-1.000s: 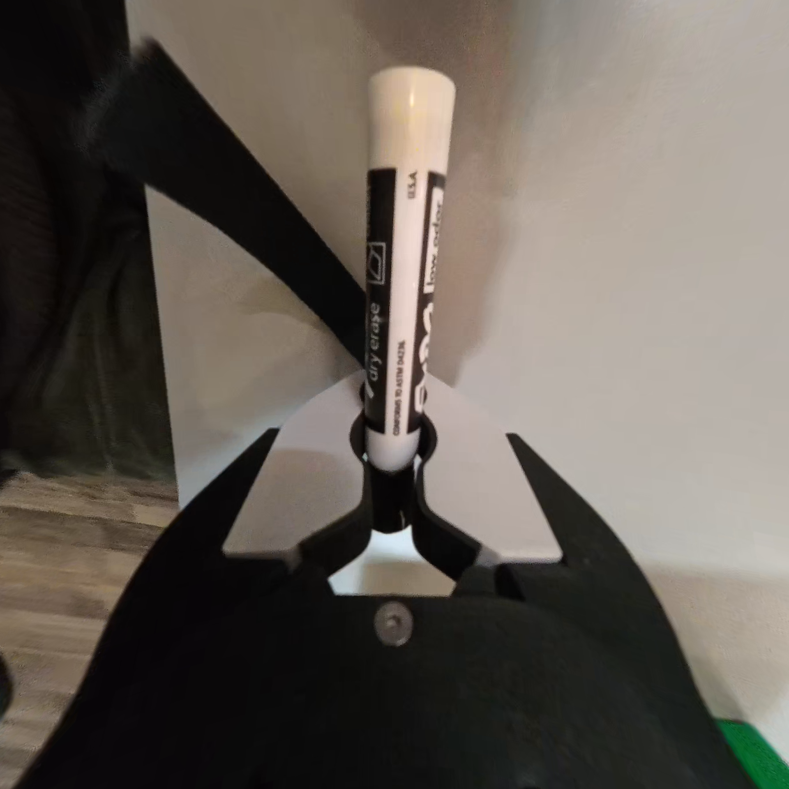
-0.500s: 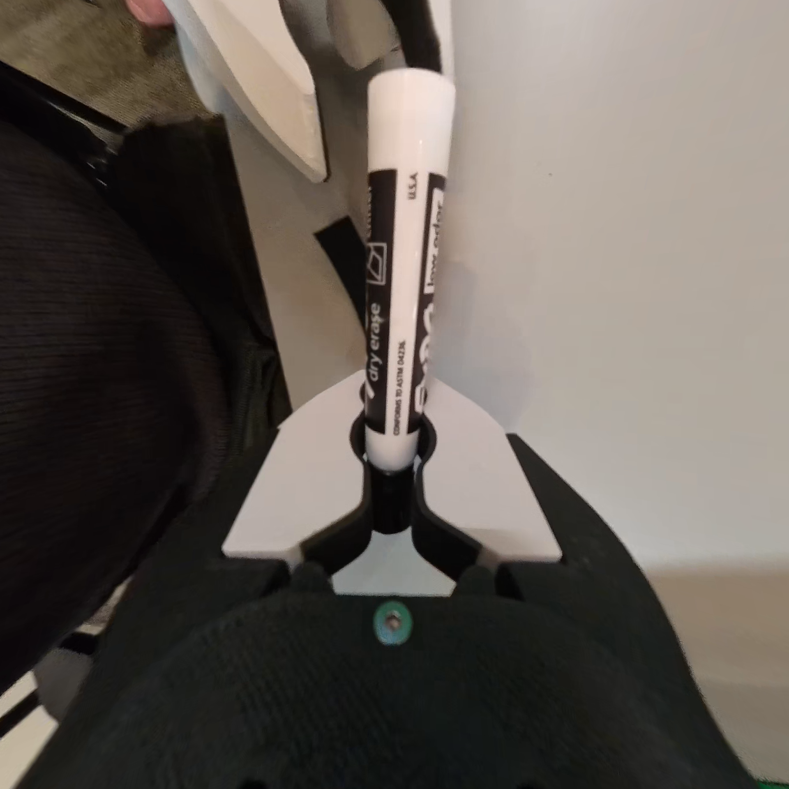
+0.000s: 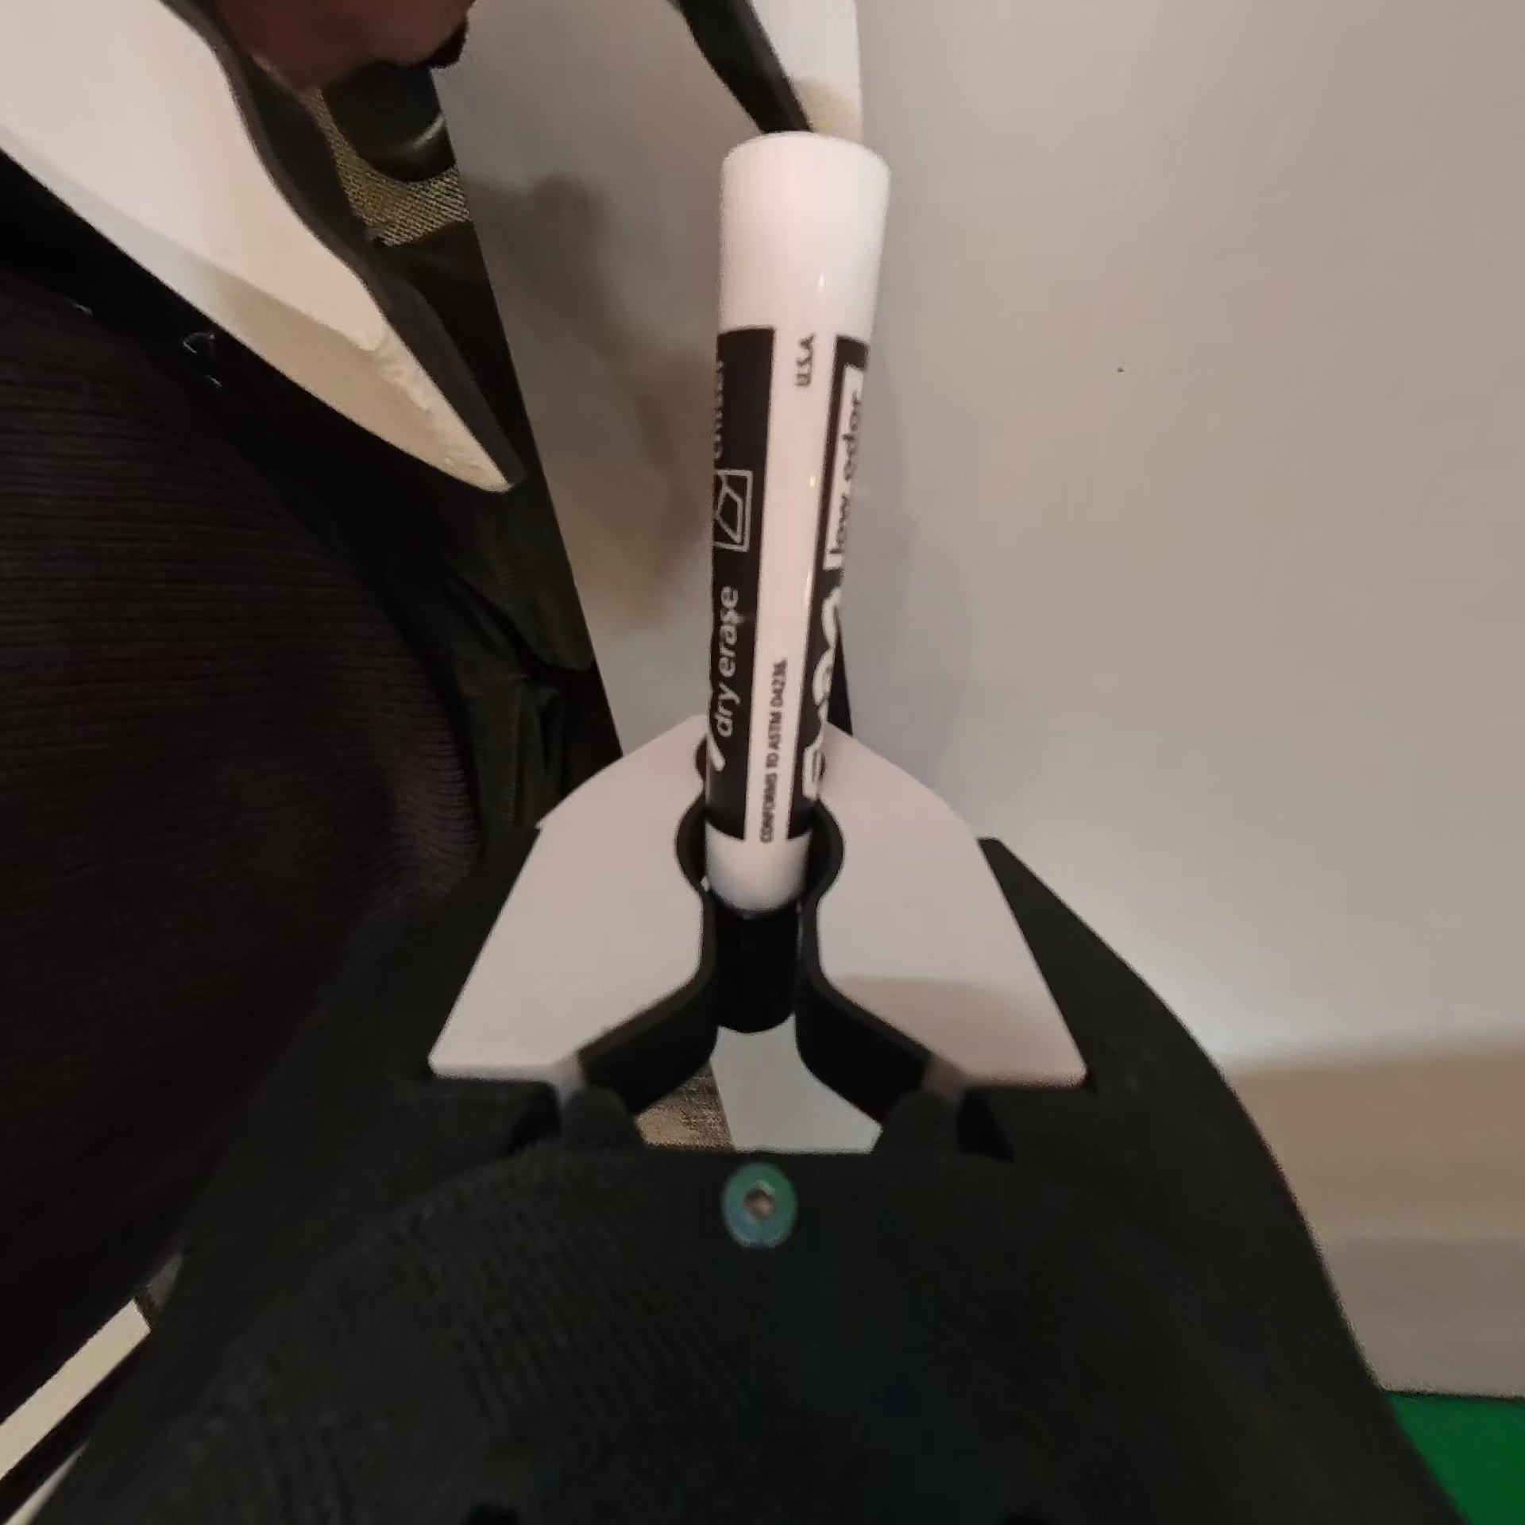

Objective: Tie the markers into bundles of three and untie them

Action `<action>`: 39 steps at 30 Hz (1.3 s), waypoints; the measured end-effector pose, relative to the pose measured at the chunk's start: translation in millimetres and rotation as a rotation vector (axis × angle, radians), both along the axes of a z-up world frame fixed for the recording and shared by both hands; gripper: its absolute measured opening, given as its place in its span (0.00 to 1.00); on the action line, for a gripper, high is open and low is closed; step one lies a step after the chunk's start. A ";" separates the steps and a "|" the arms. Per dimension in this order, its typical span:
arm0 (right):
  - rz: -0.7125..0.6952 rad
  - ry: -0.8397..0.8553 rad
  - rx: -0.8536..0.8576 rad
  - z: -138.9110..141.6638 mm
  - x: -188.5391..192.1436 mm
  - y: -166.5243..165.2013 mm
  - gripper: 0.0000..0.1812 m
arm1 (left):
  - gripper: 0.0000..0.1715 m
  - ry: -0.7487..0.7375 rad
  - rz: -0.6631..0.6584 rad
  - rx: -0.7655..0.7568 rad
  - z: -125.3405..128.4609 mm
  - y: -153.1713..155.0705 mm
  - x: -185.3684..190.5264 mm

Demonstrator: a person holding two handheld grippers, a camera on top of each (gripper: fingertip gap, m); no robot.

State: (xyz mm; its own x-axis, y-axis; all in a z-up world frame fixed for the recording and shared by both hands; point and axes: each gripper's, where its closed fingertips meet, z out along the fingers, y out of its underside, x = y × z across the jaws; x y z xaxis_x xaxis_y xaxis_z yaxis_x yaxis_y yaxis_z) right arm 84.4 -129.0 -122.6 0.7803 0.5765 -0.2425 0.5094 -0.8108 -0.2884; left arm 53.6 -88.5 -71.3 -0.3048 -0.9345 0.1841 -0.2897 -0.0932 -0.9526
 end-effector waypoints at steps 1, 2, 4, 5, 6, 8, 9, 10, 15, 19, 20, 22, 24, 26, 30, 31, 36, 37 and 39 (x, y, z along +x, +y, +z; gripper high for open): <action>-0.004 -0.001 0.000 0.9 -0.1 -0.4 0.09 | 0.31 -0.004 -0.006 -0.008 1.3 -0.8 -0.3; -0.003 -0.005 0.000 1.4 0.1 -1.0 0.09 | 0.31 -0.006 -0.011 -0.020 2.2 -1.4 -0.4; -0.005 -0.014 0.000 2.5 0.3 -2.3 0.09 | 0.31 -0.003 -0.016 -0.036 2.4 -2.3 -0.2; -0.007 -0.016 0.000 3.1 0.2 -2.9 0.09 | 0.31 -0.007 -0.018 -0.037 3.2 -2.9 -0.4; -0.007 -0.018 -0.001 3.6 0.2 -3.6 0.09 | 0.31 -0.009 -0.019 -0.033 3.7 -3.8 -0.5; -0.012 -0.016 -0.004 4.4 -0.3 -4.9 0.09 | 0.32 -0.010 -0.022 -0.018 4.0 -5.4 -0.9; -0.014 -0.015 -0.004 4.5 -0.5 -5.3 0.09 | 0.32 -0.014 -0.021 -0.008 4.6 -5.9 -1.0; -0.015 -0.014 -0.004 4.5 -0.9 -5.7 0.09 | 0.32 -0.015 -0.019 0.002 4.6 -6.4 -1.1; -0.018 -0.024 -0.008 3.5 -0.7 -9.6 0.09 | 0.32 -0.010 -0.033 0.022 3.3 -11.0 -1.6; -0.021 -0.031 -0.004 2.4 0.5 -11.6 0.09 | 0.34 -0.003 -0.035 0.035 0.8 -13.9 -0.6; -0.021 -0.035 -0.004 1.8 0.8 -12.0 0.09 | 0.34 0.001 -0.036 0.041 -0.5 -14.6 -0.5; -0.019 -0.044 -0.005 0.4 1.7 -13.0 0.09 | 0.34 0.008 -0.038 0.048 -2.7 -15.8 -0.2; -0.020 -0.044 -0.006 -0.5 1.9 -14.0 0.09 | 0.35 0.009 -0.042 0.050 -3.5 -16.9 -0.2; -0.023 -0.040 -0.008 -0.7 1.7 -14.6 0.09 | 0.35 0.011 -0.041 0.055 -4.4 -17.3 0.2; -0.024 -0.037 -0.008 -1.7 1.8 -14.5 0.09 | 0.36 0.019 -0.039 0.084 -8.3 -17.6 0.5; -0.025 -0.034 -0.009 -2.1 1.5 -14.6 0.09 | 0.36 0.021 -0.039 0.092 -9.2 -17.6 0.5; -0.026 -0.031 -0.010 -3.4 1.2 -14.3 0.09 | 0.36 0.020 -0.034 0.112 -10.2 -17.3 0.8; -0.027 -0.030 -0.010 -3.3 1.2 -14.1 0.09 | 0.36 0.022 -0.035 0.112 -10.6 -17.4 0.7; -0.027 -0.028 -0.011 -3.3 1.1 -14.1 0.09 | 0.36 0.022 -0.036 0.111 -10.7 -17.5 0.7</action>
State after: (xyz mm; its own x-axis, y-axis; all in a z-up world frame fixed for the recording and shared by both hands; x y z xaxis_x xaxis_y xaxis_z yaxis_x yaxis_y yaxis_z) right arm 85.5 -143.2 -125.9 0.8019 0.5530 -0.2261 0.4955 -0.8270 -0.2656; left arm 54.3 -106.0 -82.1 -0.3353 -0.9381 0.0866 -0.3117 0.0237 -0.9499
